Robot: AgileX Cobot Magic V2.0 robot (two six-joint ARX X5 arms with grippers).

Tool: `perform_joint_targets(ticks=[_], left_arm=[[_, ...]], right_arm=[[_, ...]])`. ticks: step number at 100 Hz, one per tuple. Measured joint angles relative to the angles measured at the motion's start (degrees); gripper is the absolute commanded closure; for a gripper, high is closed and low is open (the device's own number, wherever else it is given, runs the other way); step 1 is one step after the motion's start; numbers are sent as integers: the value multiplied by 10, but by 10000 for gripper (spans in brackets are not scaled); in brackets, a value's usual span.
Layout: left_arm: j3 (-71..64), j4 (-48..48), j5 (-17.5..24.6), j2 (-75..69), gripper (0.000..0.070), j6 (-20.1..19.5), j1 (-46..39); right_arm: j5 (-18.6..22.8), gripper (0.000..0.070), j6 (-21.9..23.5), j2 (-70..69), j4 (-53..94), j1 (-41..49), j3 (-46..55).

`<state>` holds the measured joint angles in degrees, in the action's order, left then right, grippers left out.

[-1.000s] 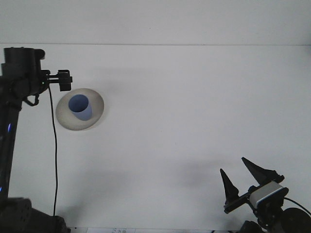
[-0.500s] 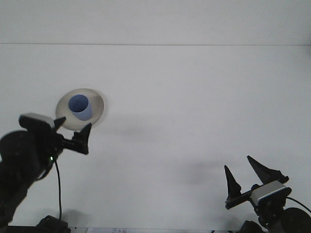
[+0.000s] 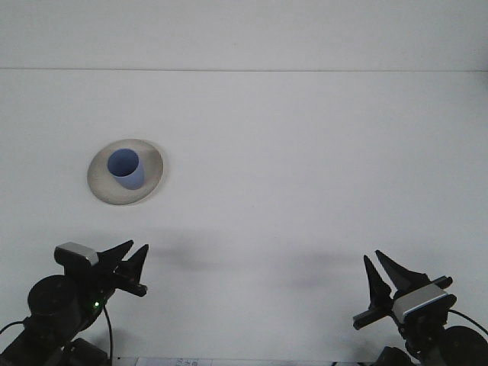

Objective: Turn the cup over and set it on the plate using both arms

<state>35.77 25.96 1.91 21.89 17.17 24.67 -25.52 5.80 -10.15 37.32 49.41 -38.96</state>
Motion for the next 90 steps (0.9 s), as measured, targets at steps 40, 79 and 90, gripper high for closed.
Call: perform_joint_targets(ticks=[40,79,90], left_arm=[[3,-13,0,-20,685,2,0],[3,-15,-7,-25,686,-17,-3],[-20,-45,-40,-57,686,-89,-40]], right_arm=[[0,693,0,0,-7,0,0],[0,693,0,0,-7,0,0],[0,693,0,0,-7,0,0]])
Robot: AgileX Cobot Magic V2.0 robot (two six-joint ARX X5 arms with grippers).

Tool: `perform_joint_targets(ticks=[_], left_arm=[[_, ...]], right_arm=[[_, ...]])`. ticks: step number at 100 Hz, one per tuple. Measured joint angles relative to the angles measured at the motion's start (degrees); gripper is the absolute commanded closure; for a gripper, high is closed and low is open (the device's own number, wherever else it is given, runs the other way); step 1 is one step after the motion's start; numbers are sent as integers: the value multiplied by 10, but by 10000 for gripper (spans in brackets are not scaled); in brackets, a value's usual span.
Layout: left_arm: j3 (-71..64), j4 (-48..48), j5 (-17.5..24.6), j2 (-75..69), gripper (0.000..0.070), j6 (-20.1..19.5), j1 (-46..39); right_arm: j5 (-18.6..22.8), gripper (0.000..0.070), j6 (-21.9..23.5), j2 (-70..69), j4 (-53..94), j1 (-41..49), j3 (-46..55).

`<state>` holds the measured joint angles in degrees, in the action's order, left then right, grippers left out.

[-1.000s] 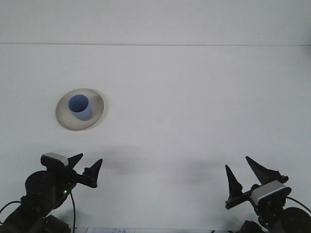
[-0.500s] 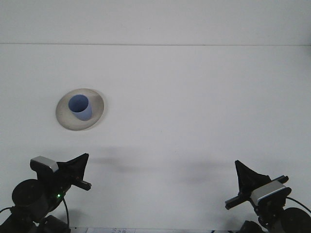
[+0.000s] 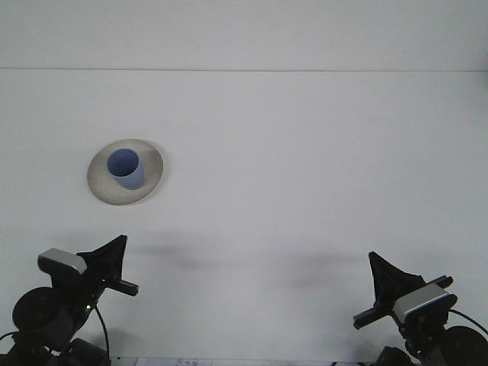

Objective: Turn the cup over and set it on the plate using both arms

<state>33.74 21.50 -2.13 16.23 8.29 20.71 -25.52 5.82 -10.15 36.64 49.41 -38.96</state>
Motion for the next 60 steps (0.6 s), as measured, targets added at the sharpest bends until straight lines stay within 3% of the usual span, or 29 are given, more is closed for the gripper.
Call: perform_joint_targets(ticks=[9,27,60], left_arm=[[-56,-60,-16,-44,686,-47,-48],[-214,-138,-39,-112,686,-104,-127],[-318,-185,-40,-160,686,-106,-171]], right_arm=[[0,693,0,0,0,0,0],[0,693,0,0,0,0,0],[0,693,0,0,0,0,0]])
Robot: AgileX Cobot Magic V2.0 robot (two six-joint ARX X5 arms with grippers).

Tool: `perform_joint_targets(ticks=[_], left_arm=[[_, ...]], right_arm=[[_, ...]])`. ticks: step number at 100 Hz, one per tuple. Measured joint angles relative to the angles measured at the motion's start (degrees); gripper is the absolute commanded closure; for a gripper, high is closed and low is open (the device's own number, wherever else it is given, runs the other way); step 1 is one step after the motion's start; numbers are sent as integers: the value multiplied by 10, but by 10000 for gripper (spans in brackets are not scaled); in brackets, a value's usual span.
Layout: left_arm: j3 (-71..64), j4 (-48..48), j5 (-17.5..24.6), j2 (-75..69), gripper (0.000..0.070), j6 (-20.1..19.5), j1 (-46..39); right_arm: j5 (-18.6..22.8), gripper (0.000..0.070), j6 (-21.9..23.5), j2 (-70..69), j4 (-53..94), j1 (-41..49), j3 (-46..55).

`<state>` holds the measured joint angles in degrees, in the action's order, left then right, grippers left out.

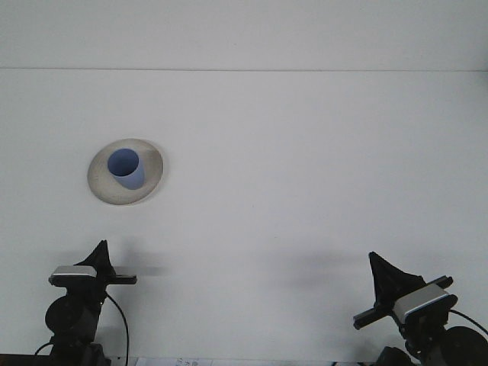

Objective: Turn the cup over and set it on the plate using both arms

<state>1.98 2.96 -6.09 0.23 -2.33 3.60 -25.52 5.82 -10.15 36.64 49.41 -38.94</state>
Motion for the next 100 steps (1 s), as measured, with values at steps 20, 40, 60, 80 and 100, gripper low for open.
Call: perform_joint_targets(ticks=[20,40,60,80,100], left_arm=[[-1,-33,-3,0,686,11,-4],[-1,-28,-4,0,686,16,-5],[-1,-28,-4,0,686,16,-5],[-1,-28,-4,0,686,16,-5],[-1,-28,-4,0,686,16,-5]], right_arm=[[0,693,0,0,0,0,0],[0,693,0,0,0,0,0],[0,693,0,0,0,0,0],[0,693,0,0,0,0,0],[0,693,0,0,0,-3,0]])
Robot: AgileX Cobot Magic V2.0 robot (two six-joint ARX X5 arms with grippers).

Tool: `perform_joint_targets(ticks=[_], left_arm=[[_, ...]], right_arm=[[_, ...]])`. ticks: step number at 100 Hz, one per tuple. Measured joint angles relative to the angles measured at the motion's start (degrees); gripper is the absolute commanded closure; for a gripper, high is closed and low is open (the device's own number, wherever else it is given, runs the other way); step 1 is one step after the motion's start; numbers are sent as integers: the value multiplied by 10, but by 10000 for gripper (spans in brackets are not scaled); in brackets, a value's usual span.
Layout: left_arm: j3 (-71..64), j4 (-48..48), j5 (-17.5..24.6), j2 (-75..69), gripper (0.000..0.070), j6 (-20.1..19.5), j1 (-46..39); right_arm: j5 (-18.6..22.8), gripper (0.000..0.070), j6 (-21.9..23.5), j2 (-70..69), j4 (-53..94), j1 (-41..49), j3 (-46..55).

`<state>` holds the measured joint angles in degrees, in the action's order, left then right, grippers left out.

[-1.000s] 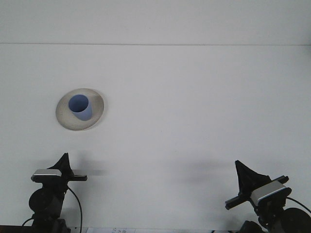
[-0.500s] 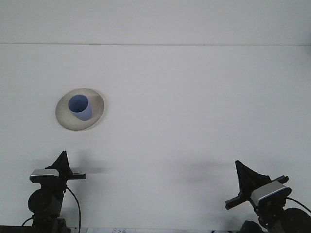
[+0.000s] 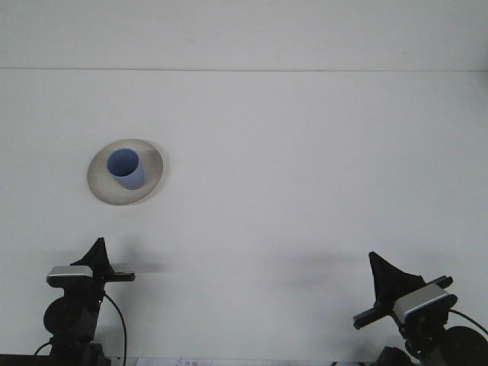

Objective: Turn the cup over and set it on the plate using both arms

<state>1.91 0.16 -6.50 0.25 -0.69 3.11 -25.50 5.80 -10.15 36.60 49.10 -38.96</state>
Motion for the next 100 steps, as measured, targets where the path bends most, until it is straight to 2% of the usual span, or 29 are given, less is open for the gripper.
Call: perform_joint_targets(ticks=[11,28,36,49,57,78,100], left_arm=[[0,0,0,0,686,0,0],[0,0,0,0,686,0,0],[0,0,0,0,686,0,0],[0,0,0,0,686,0,0],[0,0,0,0,686,0,0],[0,0,0,0,686,0,0],[0,0,0,0,686,0,0]], right_arm=[[6,693,-16,0,0,-56,0],[79,693,-42,17,-84,-223,63],[127,693,-54,40,-141,-306,126],[236,693,-50,73,-236,-433,244],[273,693,-40,89,-265,-476,299],[288,693,-23,99,-334,-503,376],[285,693,-15,100,-323,-503,381]])
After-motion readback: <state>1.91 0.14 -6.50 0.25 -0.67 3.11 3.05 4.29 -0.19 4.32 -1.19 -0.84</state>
